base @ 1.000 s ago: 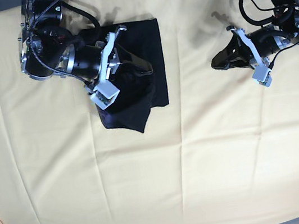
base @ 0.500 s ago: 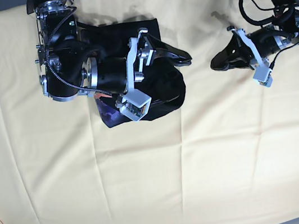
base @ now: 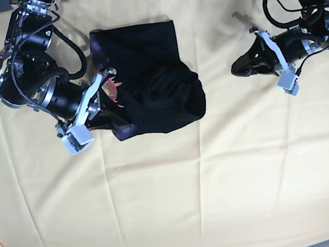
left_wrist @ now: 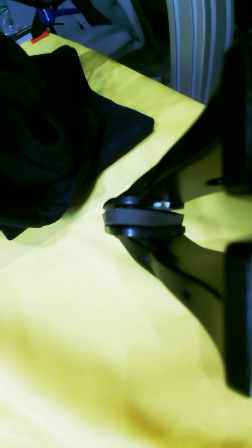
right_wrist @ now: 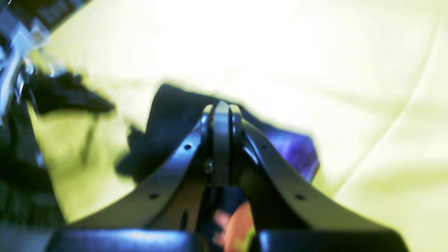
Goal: Fold the T-shirt properly
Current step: 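Grasp the folded shirt edges with both grippers and lift them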
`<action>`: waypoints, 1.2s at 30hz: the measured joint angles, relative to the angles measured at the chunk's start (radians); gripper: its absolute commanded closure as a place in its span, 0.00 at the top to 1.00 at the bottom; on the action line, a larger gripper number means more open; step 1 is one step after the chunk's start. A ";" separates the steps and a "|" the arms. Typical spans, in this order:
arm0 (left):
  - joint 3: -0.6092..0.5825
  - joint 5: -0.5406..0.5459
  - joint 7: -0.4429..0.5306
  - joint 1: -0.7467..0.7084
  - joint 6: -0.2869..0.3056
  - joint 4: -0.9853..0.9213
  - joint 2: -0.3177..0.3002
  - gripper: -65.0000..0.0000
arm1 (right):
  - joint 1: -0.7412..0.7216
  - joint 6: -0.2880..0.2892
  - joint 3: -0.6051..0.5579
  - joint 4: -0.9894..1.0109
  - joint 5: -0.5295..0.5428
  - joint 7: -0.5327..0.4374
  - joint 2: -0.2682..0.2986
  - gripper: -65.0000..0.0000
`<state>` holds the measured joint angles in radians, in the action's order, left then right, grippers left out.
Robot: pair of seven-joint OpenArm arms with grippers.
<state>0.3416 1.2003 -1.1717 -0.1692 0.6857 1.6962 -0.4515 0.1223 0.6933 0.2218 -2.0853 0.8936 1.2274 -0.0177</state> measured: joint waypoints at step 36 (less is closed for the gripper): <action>-0.230 0.257 -0.231 0.039 0.005 0.306 -0.009 0.00 | -0.164 0.003 -0.245 0.115 -0.266 -0.177 0.093 0.00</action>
<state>0.1112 1.4570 -1.4025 -0.1299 0.6907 2.0022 -0.4606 -0.0414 0.6964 -0.0227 -1.9701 0.6281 1.0508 0.0753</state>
